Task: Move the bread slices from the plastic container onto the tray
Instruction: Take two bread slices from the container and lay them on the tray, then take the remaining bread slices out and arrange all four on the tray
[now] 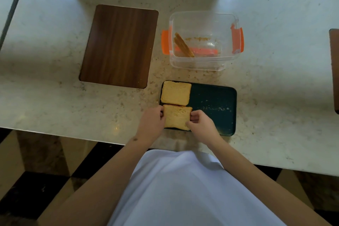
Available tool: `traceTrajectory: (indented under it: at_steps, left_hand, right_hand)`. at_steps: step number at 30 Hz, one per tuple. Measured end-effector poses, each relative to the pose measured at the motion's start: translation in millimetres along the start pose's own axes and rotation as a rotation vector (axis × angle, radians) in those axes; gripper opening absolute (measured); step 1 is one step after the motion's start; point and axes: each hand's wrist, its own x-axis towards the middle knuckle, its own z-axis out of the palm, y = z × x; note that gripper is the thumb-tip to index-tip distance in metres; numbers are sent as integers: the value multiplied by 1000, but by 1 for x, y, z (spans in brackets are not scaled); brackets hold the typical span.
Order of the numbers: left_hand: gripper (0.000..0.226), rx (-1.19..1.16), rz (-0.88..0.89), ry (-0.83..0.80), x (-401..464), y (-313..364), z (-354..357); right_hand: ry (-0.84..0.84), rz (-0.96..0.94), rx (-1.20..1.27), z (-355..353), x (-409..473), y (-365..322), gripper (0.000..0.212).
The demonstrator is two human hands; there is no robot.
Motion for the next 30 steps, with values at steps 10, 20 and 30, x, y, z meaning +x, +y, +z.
traceTrajectory:
  at_steps: [10,20,30]
  left_hand:
    - [8,202,37,-147,1,7,-10]
    - [26,572,141,-257,12,39,-39]
    - [25,-194,176,138,102,168,-95]
  right_hand:
    - [-43,29,-41,11,6,-8,50]
    - [-237,-49,-594,-34,22,-54,36]
    - [178,-237,-529,-117,78,-198,21]
